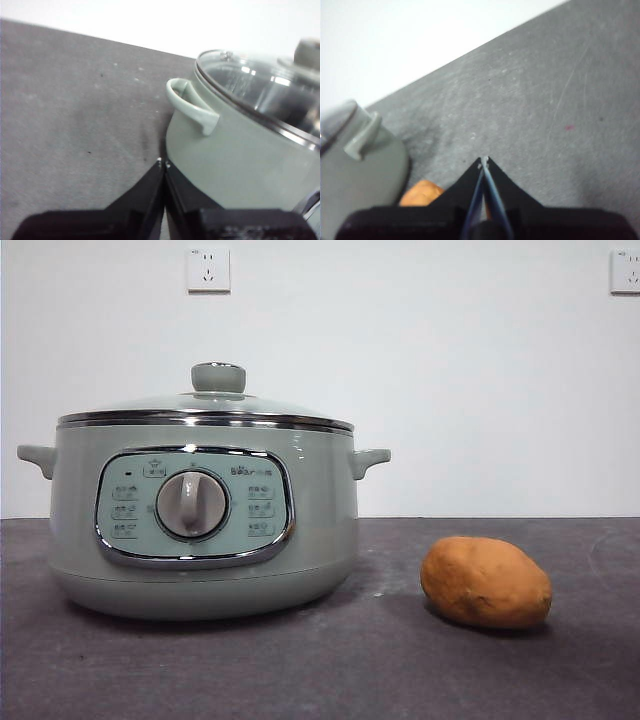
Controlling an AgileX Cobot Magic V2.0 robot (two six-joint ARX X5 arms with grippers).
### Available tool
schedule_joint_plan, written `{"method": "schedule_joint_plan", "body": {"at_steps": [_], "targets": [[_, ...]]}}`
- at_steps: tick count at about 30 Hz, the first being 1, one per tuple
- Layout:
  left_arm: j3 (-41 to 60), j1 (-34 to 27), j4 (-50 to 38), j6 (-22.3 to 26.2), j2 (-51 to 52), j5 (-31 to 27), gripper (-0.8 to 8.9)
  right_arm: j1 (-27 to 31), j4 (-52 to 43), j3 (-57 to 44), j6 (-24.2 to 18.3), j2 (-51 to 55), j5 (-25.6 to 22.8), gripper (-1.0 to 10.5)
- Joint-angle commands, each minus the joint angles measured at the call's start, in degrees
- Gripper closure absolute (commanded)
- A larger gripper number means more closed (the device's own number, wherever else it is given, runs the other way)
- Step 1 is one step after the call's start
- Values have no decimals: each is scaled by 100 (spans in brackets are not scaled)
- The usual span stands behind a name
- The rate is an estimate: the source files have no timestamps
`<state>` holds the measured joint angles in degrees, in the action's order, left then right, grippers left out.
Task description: Pick up the potato,open the lid,put the potato in the pot,close the lid
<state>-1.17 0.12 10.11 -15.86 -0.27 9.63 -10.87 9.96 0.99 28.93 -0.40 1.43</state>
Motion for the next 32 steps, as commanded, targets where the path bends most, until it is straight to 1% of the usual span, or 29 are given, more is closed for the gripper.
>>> {"method": "schedule_joint_plan", "body": {"at_steps": [1, 4, 10, 15, 18, 23, 26, 29, 30, 32], "targets": [[83, -13, -138, -610, 17, 20, 817, -4, -101, -61, 505, 2, -55, 946], [81, -13, -199, -610, 17, 127, 817, -4, -151, -59, 437, 2, -17, 946], [-50, -13, -144, -608, 15, 269, 821, -4, -37, 55, 435, 2, 15, 951], [-612, -13, 498, -601, -24, 289, 821, -4, 275, 435, 352, -125, 33, 956], [-1012, -13, 723, -476, -142, 315, 821, -7, 466, 745, 127, -304, 101, 956], [-1725, -13, 765, -22, -544, 769, 821, -7, 671, 1366, -258, -780, 321, 955], [-2173, -13, 811, 4, -944, 894, 821, -7, 787, 1818, -431, -1176, 321, 954], [-2649, -13, 986, 94, -1438, 1025, 821, -7, 1003, 2337, -752, -1609, 361, 954], [-2844, -13, 1067, 149, -1666, 1119, 821, -4, 1082, 2546, -944, -1794, 468, 954], [-3139, -13, 1226, 249, -2015, 1287, 820, -7, 1235, 2874, -1176, -2079, 623, 954]]}}
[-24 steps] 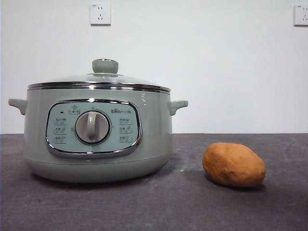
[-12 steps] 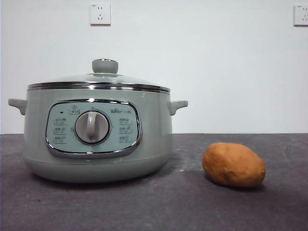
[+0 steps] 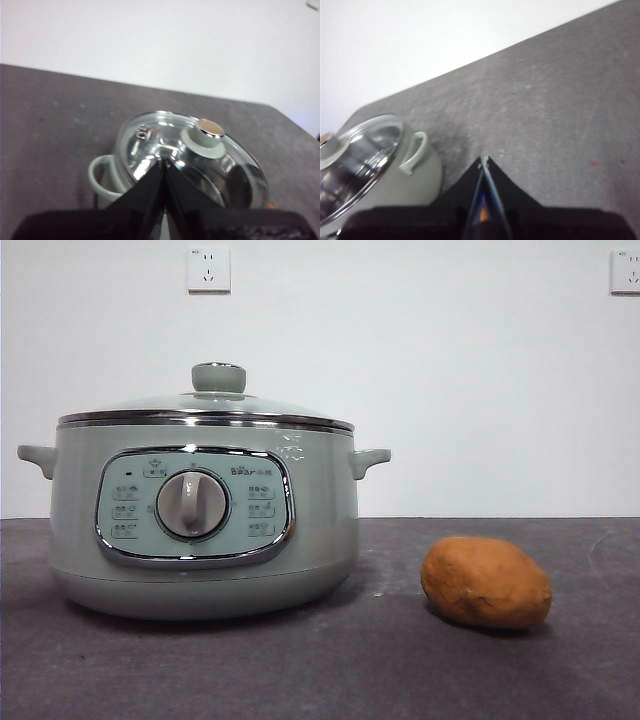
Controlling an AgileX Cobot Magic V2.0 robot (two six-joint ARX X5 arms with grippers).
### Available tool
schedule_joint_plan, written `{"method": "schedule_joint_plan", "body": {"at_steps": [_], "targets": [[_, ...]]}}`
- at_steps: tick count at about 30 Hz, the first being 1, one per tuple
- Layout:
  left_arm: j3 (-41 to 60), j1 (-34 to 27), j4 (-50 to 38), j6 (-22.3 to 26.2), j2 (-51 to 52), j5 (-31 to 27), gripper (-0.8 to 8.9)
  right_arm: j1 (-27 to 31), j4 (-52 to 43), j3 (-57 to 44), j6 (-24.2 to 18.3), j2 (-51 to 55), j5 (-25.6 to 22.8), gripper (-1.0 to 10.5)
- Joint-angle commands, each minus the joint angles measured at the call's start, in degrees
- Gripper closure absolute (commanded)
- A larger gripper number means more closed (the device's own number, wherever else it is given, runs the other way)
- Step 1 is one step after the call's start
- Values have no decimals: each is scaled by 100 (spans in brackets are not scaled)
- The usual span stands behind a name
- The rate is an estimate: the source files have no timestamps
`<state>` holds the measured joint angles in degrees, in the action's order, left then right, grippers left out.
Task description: Pick up the potato,open the lid,put the potato in the pot,close the lid
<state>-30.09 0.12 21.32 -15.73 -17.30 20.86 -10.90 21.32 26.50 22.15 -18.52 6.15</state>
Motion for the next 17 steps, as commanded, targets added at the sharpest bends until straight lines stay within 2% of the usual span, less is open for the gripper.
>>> {"method": "schedule_joint_plan", "body": {"at_steps": [1, 6, 11, 14, 15, 17], "targets": [[-444, -13, 223, 282, -562, 291, 819, -4, 221, 549, -597, -461, 264, 954], [-1217, -13, 791, 553, -1519, 892, 818, -4, 887, 1491, -1029, -1294, 925, 948], [-1880, -13, 1322, 647, -2347, 1508, 817, -4, 1687, 2343, -1530, -2114, 1985, 946], [-2105, -7, 1447, 743, -2693, 1779, 807, -4, 1910, 2621, -1657, -2485, 2258, 934], [-2146, -7, 1445, 748, -2765, 1880, 789, -4, 1930, 2658, -1670, -2562, 2247, 908], [-2194, -7, 1388, 743, -2872, 2070, 669, -4, 1947, 2704, -1665, -2715, 2238, 765]]}}
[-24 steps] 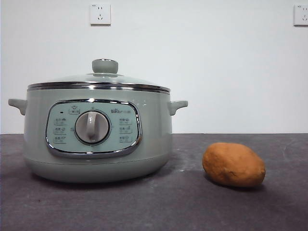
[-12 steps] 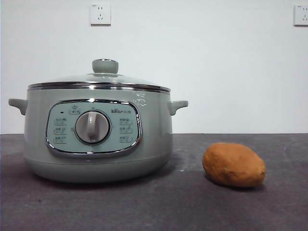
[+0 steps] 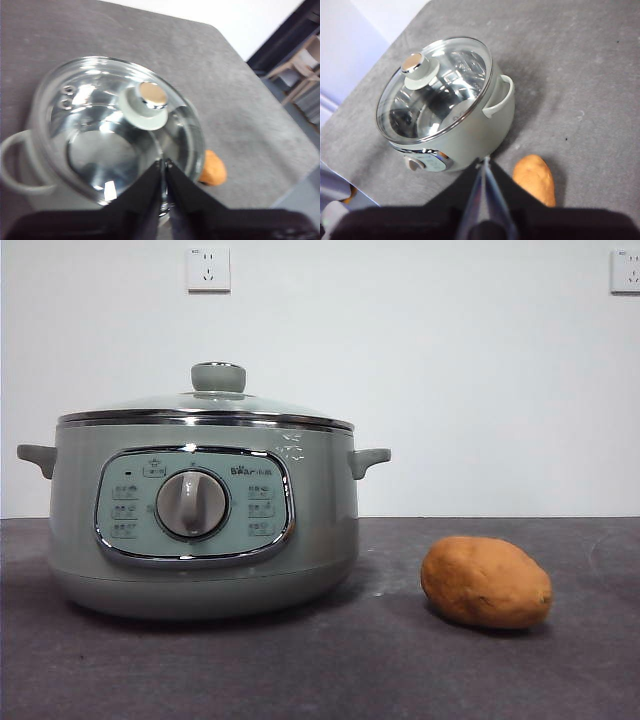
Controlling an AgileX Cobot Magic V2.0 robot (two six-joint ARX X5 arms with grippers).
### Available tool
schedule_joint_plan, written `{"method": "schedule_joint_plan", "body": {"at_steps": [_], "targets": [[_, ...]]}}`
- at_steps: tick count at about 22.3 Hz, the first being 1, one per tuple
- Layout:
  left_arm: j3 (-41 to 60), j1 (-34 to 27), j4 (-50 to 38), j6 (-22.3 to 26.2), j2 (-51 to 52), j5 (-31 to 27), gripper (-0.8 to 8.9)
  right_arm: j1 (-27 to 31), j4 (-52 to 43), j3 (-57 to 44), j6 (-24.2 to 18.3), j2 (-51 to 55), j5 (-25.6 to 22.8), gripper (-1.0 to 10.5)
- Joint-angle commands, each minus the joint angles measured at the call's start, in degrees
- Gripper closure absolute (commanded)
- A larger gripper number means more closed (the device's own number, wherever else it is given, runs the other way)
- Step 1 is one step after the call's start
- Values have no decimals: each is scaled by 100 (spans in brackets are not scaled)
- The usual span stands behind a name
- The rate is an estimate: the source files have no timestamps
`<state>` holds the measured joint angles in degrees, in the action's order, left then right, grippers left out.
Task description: Pick up the potato,open the lid,put the potato in the pot,close the lid
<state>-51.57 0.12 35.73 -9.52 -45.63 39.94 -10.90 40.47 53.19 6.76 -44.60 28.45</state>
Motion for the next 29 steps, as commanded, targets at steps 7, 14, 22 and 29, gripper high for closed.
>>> {"method": "schedule_joint_plan", "body": {"at_steps": [7, 14, 22, 29], "targets": [[-61, -7, -420, 52, -96, 212, 467, -81, 111, 39, -127, -492, -9, 380], [-350, 221, -479, 50, -96, 160, 467, -1403, 70, 162, 44, -1392, -1392, 382], [-542, 1016, -468, -101, -96, -225, 468, -2448, -177, 343, -111, -3195, -3040, 383], [-542, 1731, -452, -105, -96, -769, 468, -2430, -925, 343, -328, -4376, -3036, 384]]}}
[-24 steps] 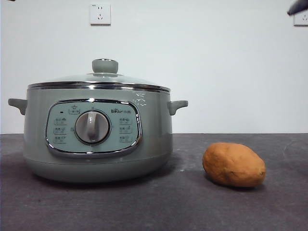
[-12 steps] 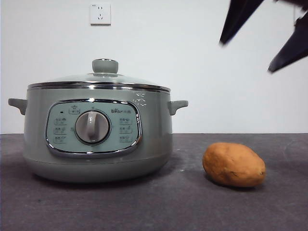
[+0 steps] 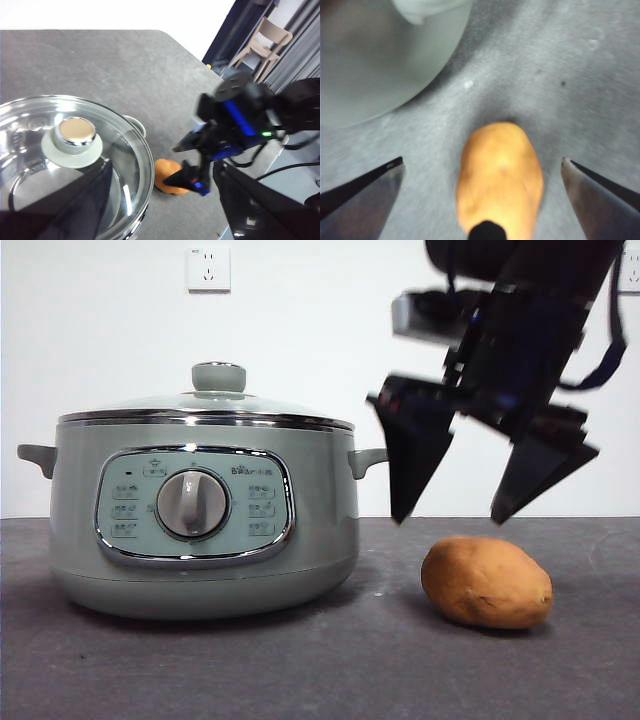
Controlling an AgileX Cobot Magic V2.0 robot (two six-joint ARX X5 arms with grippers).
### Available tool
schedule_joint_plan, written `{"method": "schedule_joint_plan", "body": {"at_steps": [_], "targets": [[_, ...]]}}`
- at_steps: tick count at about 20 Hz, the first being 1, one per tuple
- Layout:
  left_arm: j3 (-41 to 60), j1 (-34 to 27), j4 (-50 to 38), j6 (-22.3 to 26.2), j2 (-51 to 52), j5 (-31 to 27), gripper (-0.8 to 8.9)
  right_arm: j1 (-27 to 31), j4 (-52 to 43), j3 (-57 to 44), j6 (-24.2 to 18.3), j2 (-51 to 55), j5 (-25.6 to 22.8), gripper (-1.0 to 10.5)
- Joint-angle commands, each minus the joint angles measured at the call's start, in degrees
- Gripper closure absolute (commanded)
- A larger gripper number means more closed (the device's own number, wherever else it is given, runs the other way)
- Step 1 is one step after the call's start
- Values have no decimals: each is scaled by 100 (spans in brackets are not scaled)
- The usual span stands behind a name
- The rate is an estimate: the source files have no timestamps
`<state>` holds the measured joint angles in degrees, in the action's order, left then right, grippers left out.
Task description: Pick up the potato,open the lid,put the potato in the pot,close the lid
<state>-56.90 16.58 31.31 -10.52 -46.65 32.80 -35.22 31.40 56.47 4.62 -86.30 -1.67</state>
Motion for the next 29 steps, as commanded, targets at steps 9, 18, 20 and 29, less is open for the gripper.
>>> {"method": "schedule_joint_plan", "body": {"at_steps": [9, 18, 20, 29], "targets": [[-9, 297, 83, -20, 7, -284, 468, 76, -72, 15, -151, -1058, -96, 785], [-9, 299, 166, 63, -68, -957, 468, 72, 299, 15, 46, 46, -177, 962], [-11, 315, 72, 177, -291, -1202, 468, 72, 568, 15, 48, 612, -181, 962], [-693, 1241, -715, 540, -2323, -2964, 467, 79, 1539, 15, 94, 2076, -634, 962]]}}
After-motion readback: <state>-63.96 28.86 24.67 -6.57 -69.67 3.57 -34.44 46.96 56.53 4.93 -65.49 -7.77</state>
